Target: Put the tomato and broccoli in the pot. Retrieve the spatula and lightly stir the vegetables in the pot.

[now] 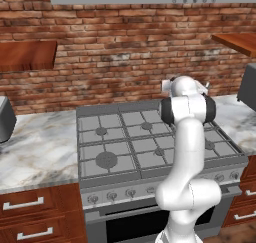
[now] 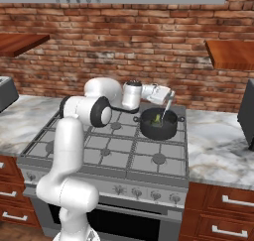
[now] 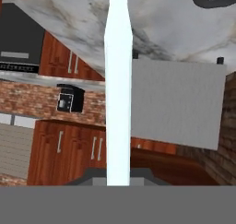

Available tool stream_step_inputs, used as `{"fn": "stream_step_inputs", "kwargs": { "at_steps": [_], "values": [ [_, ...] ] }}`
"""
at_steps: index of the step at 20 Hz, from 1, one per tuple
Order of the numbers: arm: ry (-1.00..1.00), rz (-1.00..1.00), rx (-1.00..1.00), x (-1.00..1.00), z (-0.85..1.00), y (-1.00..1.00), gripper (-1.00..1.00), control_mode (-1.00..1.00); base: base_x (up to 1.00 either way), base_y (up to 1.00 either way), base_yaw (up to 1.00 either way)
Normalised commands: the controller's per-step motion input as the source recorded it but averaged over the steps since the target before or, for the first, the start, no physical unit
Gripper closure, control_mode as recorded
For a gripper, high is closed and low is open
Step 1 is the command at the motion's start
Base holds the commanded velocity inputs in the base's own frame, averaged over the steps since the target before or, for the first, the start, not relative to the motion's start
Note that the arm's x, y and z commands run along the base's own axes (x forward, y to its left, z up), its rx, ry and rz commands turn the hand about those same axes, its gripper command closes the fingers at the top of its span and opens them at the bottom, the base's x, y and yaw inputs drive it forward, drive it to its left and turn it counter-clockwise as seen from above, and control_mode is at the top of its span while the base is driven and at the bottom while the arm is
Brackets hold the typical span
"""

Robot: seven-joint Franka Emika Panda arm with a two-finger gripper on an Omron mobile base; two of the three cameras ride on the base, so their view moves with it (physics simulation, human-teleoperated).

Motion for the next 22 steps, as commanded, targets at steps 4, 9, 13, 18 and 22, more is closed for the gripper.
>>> {"fn": "stream_step_inputs", "kwargs": {
  "at_steps": [4,9,13,18,22],
  "values": [
    [-0.02,-0.02,-0.07,0.05,-0.31,0.03,1.00,-1.00,0.00,0.00,0.00],
    [-0.01,-0.03,-0.04,0.25,-0.03,0.00,1.00,-1.00,0.00,0.00,0.00],
    [-0.04,-0.06,-0.04,0.33,-0.01,-0.03,1.00,-1.00,0.00,0.00,0.00],
    [-0.04,-0.07,-0.07,0.44,-0.13,-0.15,1.00,-1.00,0.00,0.00,0.00],
    [0.00,-0.07,-0.08,0.40,-0.34,-0.10,1.00,-1.00,0.00,0.00,0.00]
  ]
}}
